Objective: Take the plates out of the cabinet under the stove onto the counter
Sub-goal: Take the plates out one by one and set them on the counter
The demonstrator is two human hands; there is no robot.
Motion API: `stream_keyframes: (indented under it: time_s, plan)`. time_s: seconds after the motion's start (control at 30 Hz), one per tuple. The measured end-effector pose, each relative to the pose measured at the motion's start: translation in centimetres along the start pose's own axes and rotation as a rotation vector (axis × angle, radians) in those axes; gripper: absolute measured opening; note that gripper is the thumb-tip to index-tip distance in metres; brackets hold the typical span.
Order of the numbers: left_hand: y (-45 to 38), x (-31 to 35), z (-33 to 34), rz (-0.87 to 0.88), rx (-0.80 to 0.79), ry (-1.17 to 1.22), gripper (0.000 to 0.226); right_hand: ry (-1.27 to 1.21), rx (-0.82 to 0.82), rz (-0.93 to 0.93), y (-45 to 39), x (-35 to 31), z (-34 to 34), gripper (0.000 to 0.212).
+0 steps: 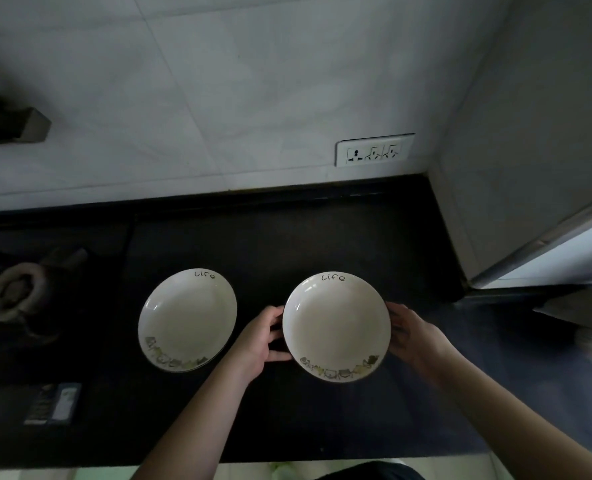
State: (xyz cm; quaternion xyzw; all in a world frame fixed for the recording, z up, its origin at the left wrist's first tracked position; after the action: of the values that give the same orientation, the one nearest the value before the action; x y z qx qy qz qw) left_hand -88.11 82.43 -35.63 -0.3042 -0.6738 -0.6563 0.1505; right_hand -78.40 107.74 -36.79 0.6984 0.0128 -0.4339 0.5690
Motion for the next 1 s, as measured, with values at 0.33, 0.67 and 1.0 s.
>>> stream_keyframes:
  time_s: [0.33,0.67,1.0]
  plan:
    - [-0.5,0.3,0.9,-0.001,0.022,0.021,0.049,-0.065,0.01,-0.003,-2.1,0.3,-0.6,0.043]
    - [-0.1,0.6,1.4,0.022,0.03,0.049,0.046,-0.104,0.0,-0.031,-3.1,0.6,-0.7,0.046]
    - [1.4,0.8,2.9,0.06,0.024,0.053,0.04,-0.053,0.065,-0.141,-3.1,0.7,-0.9,0.051]
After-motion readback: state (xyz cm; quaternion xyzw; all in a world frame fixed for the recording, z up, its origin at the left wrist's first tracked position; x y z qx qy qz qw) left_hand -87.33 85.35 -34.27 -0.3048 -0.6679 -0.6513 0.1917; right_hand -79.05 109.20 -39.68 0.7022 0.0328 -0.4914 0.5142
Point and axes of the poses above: each hand's wrist, its own y-axis away from the middle knuckle, its own z-axis out of the palm, x = y × z, the point moved 3 cm from there along -y, towards the middle knuckle, and after that the axes turned 7 degrees about x, right-handed, at the moved point
